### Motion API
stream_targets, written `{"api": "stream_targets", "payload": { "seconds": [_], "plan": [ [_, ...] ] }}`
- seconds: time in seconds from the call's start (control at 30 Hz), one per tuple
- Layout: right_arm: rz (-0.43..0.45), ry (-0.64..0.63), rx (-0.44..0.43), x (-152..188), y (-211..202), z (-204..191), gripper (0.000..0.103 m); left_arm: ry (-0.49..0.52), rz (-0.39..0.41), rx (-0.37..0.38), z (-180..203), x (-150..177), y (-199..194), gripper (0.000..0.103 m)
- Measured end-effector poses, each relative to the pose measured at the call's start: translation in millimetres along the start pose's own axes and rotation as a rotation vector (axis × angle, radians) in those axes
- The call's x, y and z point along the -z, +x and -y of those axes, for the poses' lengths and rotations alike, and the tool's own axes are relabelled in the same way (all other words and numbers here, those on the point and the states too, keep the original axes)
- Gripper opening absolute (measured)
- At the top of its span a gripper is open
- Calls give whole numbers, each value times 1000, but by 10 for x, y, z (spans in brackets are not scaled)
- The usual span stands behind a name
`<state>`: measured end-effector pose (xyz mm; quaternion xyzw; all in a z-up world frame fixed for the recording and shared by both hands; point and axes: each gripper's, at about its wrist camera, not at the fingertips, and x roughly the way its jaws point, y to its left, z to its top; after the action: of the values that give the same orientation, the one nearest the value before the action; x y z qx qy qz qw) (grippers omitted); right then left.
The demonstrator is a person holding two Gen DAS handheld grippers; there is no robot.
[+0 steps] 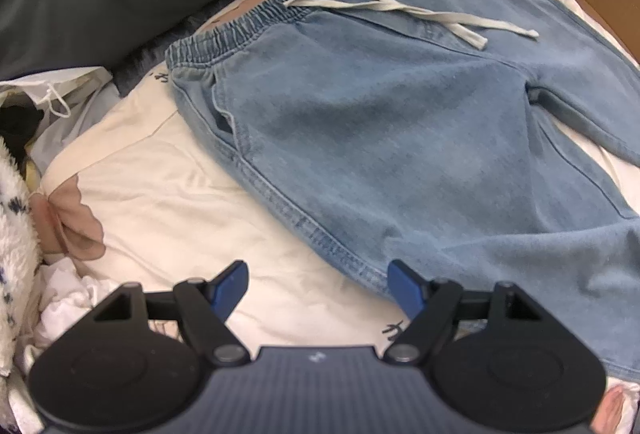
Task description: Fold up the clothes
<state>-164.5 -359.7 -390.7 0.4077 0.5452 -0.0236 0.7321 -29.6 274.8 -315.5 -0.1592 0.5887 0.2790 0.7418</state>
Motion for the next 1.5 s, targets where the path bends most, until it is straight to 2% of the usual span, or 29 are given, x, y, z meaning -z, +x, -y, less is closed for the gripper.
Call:
{"api": "stream_targets", "payload": {
  "seconds": [0.13, 0.37, 0.43, 0.5, 0.57, 0.77, 0.9, 1.07, 1.13, 1.2, 1.27, 1.5],
  "plan": [
    [-63, 92, -54, 19, 246, -5, 53, 7, 1, 0, -4, -8, -23, 79],
    [-170, 135, -81, 187, 586, -40, 54, 0, -4, -12, -81, -23, -30, 79],
    [-190, 145, -80, 227, 647, -37, 56, 1, -8, -14, -94, -20, -22, 79],
    [-209, 158, -78, 266, 704, -28, 63, 1, -11, -15, -102, -14, -15, 79],
    [-224, 176, -81, 302, 757, -9, 63, 2, -14, -15, -106, -6, -6, 79],
    [-186, 275, -146, 377, 851, 63, 62, 29, -21, -18, -77, 31, 10, 79],
    [-177, 372, -223, 430, 978, 104, 62, 34, -24, -18, -78, 34, 16, 79],
    [-171, 556, -336, 506, 1089, 264, 62, 35, -26, -13, -81, 26, 27, 79],
    [-162, 573, -356, 532, 1093, 278, 61, 38, -26, -15, -82, 26, 35, 79],
    [-156, 569, -368, 545, 1090, 269, 44, 36, -28, -18, -83, 26, 47, 79],
    [-151, 559, -368, 527, 1060, 262, 39, 34, -31, -20, -89, 24, 62, 79],
    [-51, 613, -364, 407, 970, 276, 38, 30, -29, -9, -66, 16, 66, 79]
  ]
}}
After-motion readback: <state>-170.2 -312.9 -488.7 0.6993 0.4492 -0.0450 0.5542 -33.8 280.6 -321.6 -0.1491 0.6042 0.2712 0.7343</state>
